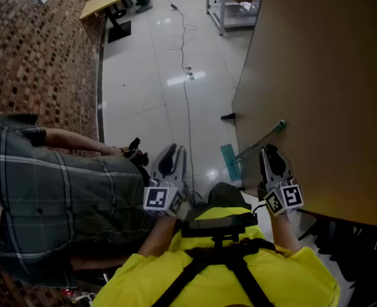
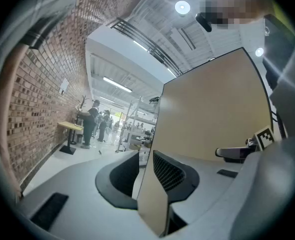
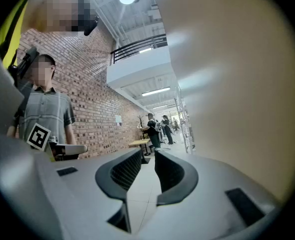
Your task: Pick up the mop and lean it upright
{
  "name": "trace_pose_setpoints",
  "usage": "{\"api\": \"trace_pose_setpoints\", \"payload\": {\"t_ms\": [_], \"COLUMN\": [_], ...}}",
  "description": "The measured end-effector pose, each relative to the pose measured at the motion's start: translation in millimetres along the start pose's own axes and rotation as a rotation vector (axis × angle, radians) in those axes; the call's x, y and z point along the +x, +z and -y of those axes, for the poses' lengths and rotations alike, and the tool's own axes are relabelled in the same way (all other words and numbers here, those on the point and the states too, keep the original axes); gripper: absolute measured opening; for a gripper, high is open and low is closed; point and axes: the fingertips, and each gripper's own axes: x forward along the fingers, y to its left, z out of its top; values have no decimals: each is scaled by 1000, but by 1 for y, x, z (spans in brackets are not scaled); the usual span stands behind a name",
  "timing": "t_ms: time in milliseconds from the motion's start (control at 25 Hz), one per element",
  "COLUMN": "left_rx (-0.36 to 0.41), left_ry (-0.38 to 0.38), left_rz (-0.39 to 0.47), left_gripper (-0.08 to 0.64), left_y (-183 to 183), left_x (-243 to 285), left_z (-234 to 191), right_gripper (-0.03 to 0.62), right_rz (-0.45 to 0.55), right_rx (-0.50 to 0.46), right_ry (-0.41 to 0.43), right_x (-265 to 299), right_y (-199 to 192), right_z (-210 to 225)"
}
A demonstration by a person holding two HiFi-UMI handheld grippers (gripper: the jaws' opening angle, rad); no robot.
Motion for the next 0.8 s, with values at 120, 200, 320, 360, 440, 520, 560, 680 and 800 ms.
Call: {"api": "trace_pose_setpoints", "payload": {"t_ms": [120,200,320,360,440,520,560,680,800], "left_rx": [9,-4,12,27,60,94,95,79,138], "left_ry": [25,53,72,68,53,39,35,-24,-179], "left_rz": [1,4,-7,-10,15,45,46,32,18], "left_gripper": [86,86,86,86,86,86,87,89,135], "left_y": [-9,-5,8,12,24,36,39,41,49], "left_x": [26,45,71,82,110,142,155,192,254], "left_z": [-20,-36,-52,-52,-50,-53,-55,-51,-33], "right_gripper": [86,87,87,87,87,86,87,87,86], "right_rz": [-13,-12,-11,-8,21,57,60,32,70], "right_rx": [4,17,17,8,-16,-27,-15,29,2], "right_ry": [21,37,62,69,76,62,42,9,-38], "right_x": [32,61,96,103,113,123,127,132,137], "right_y": [-5,-3,11,18,36,45,42,33,46], "right_z": [15,23,38,46,63,83,92,109,120]}}
